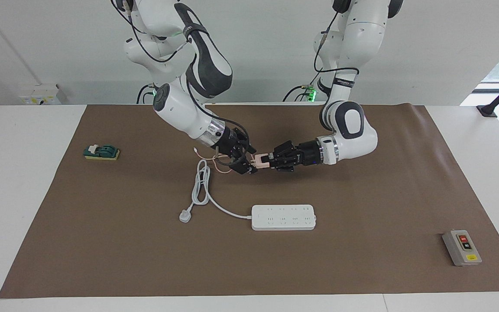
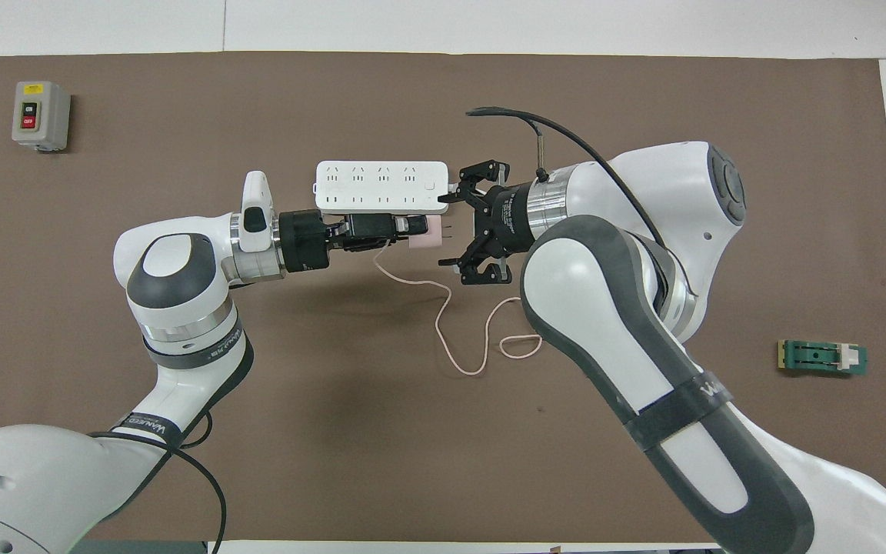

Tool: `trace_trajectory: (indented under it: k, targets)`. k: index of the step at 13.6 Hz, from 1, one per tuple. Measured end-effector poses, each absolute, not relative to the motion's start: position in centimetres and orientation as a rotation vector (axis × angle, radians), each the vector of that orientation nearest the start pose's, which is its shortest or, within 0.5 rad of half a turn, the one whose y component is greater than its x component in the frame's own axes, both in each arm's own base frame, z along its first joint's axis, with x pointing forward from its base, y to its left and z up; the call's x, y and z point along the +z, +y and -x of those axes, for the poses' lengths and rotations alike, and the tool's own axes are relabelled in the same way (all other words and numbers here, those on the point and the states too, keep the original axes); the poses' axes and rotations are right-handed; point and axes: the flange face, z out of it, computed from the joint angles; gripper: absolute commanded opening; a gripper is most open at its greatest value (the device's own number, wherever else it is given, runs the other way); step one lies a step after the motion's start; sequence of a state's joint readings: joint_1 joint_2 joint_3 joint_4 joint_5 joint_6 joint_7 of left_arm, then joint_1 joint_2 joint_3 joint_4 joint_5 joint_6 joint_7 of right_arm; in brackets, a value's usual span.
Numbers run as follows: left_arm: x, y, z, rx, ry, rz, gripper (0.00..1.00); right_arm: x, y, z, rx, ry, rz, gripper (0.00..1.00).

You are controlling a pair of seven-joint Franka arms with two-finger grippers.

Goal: Plug charger into power strip

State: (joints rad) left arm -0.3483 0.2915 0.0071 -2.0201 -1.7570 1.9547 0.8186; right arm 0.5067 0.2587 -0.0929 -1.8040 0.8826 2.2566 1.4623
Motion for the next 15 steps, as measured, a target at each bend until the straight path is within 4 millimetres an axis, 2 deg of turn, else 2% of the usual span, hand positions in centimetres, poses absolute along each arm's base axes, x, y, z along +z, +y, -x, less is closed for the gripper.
trace_trajectory:
  k: [5,11,15]
  targets:
    - [34.0,-25.7,-55.4,0.115,0.010,-1.707,0.00,43.0,27.7,-58.8,0.593,1.770,1.781,1.00]
    - [34.1,-21.0,-57.8,0.201,0.115,-1.745,0.00,44.0,24.3,-59.7,0.577,1.698,1.833,1.00]
    - [34.9,-19.5,-59.0,0.214,0.204,-1.789,0.00,44.6,22.7,-59.8,0.506,1.514,2.011,1.00]
